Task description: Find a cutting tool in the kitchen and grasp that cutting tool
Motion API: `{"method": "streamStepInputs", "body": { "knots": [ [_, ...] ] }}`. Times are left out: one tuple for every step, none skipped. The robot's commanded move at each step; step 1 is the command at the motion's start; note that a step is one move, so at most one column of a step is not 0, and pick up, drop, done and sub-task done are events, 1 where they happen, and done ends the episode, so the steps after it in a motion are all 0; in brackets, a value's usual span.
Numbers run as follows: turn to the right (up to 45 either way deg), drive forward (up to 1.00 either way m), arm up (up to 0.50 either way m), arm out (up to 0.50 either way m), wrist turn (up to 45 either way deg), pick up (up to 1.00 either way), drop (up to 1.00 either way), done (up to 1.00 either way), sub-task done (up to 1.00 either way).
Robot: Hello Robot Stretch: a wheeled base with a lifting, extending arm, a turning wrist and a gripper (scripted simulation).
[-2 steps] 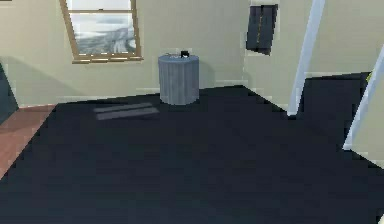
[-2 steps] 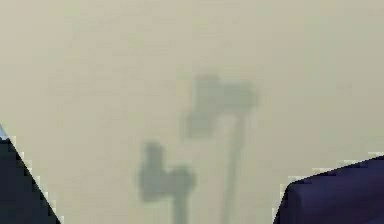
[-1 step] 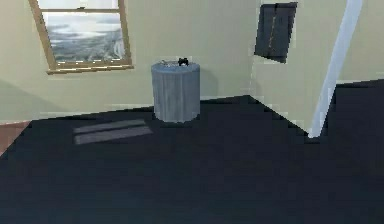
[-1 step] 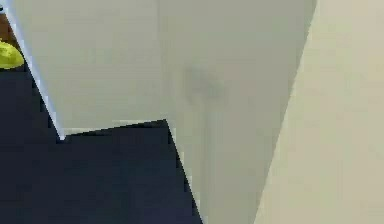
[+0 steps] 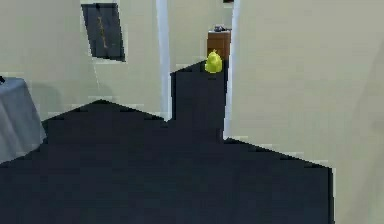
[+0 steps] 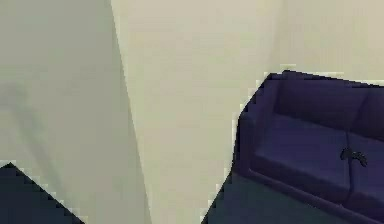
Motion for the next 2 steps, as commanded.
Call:
{"method": "streamStepInputs", "body": {
  "knots": [
    [0.0,1.00,0.00,0.00,0.0,0.00,0.00,0.00,0.00],
    [0.0,1.00,0.00,0.00,0.0,0.00,0.00,0.00,0.00]
  ]
}}
